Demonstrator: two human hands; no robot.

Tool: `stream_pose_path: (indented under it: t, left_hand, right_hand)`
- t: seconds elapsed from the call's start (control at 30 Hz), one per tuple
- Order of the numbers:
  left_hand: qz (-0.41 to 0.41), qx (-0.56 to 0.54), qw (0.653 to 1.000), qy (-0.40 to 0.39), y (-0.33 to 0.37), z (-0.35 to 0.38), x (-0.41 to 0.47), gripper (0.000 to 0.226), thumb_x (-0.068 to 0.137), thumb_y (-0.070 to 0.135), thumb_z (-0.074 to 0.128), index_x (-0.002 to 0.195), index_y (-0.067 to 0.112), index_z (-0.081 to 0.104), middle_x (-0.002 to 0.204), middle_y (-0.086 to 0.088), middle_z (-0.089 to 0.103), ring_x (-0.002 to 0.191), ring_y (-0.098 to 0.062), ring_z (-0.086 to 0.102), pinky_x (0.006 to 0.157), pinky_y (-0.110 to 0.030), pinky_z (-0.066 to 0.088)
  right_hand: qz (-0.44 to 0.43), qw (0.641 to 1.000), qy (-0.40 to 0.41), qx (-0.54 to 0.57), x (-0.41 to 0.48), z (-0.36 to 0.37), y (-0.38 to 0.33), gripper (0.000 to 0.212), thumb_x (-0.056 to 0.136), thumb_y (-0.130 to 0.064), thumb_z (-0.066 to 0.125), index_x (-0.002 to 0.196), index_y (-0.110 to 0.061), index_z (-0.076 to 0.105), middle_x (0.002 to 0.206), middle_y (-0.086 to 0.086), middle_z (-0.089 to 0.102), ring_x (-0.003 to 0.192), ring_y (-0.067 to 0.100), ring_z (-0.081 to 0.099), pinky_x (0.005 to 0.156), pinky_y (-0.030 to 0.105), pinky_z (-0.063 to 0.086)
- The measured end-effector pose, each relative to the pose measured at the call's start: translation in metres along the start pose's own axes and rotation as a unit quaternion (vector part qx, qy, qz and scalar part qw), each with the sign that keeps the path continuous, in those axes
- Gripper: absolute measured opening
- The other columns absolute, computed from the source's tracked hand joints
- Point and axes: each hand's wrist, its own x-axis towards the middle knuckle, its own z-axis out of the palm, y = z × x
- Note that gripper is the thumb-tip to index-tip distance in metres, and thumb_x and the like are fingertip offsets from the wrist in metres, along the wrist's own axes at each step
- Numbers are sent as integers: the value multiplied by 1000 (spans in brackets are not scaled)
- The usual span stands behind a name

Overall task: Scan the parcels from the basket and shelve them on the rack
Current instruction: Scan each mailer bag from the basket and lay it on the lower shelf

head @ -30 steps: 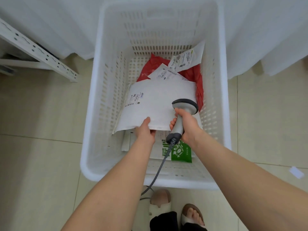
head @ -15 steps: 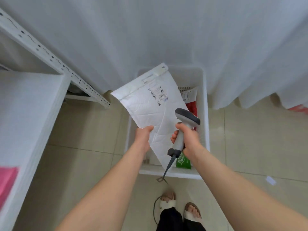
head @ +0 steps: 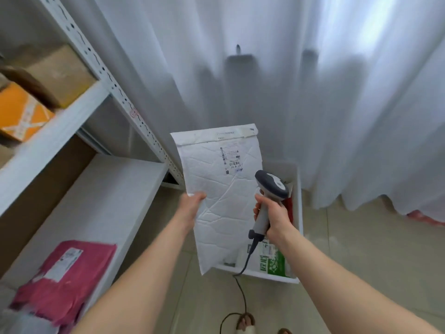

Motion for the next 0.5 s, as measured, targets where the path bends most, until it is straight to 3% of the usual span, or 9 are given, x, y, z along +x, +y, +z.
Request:
stream_pose_path:
  t: [0.17, 0.3, 0.43, 0.5]
  left_hand:
    - [37, 4, 999, 6, 45, -42, -38, 17, 81, -6, 55, 94, 1, 63, 79, -11, 63, 69, -22, 58, 68, -31, 47]
    - [75, 22, 997, 25, 77, -74, -60, 14, 81, -5, 56, 81, 6, 65, 77, -11, 62, 71, -21, 56, 70, -31, 45]
    - [108, 35, 993, 23, 106, -114, -80, 20, 82, -4, 55, 73, 11, 64, 55, 5, 62, 45, -5, 56, 45, -15, 45]
    - [120, 37, 992, 20, 118, -142, -91, 20, 81, -4, 55, 78, 12, 65, 66, 1, 64, 55, -10, 59, 53, -20, 49]
  right_hand:
    - [-18, 1000, -16, -2, -49, 22, -23, 19, 83, -9, 73, 99, -11, 62, 65, 3, 57, 57, 15, 52, 56, 27, 43]
    - [-31, 998, -42, -26, -85, 44, -31, 17, 82, -15, 75, 93, -9, 63, 67, 5, 58, 59, 16, 52, 57, 29, 44]
    - [-84, 996, -32, -29, -118, 65, -31, 23, 82, -18, 75, 101, -11, 64, 78, 4, 58, 69, 17, 53, 60, 31, 45]
    - [-111, 993, -24, -13, -133, 70, -28, 24, 82, -18, 75, 103, -14, 64, 85, 5, 61, 74, 19, 57, 62, 31, 47]
